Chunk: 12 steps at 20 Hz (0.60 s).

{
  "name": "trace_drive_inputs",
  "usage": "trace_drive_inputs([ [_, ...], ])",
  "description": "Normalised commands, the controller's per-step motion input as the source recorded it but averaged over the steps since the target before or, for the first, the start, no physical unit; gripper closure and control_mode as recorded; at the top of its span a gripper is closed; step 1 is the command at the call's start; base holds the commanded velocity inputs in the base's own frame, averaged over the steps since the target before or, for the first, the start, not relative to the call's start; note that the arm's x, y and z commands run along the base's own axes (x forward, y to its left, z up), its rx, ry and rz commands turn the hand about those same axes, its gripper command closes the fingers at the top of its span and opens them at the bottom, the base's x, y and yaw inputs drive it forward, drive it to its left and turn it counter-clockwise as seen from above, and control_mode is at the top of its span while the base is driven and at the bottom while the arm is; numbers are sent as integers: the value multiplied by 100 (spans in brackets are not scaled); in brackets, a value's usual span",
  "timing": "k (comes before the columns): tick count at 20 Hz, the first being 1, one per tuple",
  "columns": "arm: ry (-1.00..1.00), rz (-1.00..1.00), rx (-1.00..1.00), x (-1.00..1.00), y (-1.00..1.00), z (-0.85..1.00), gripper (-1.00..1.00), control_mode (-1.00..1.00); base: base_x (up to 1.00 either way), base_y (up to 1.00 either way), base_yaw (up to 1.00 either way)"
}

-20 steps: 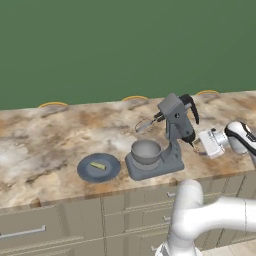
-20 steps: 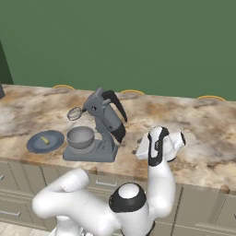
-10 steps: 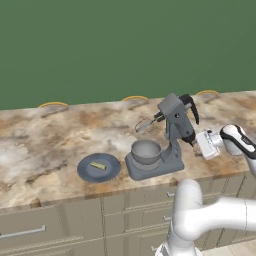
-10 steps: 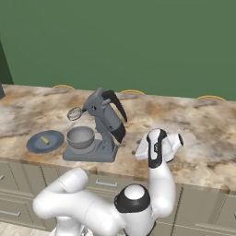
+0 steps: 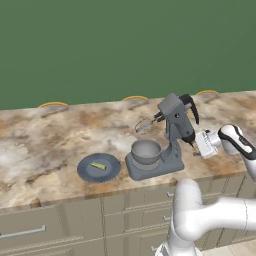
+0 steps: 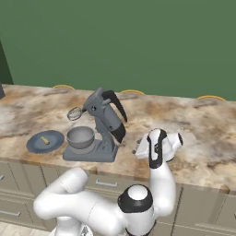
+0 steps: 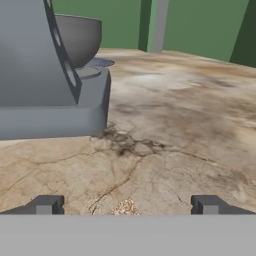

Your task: Add butter and sugar cubes to the stand mixer bowl and then turn on the stand mixer to begin making frosting.

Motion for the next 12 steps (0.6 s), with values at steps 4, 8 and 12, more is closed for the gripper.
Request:
trace_drive_inputs([
  [4, 0, 0, 0, 4, -6, -16, -100, -100, 0, 0, 0],
  [8, 1, -1, 0, 0, -31, -19, 100, -100, 0, 0, 0],
  [12, 3, -2, 0, 0, -33, -25, 100, -100, 0, 0, 0],
])
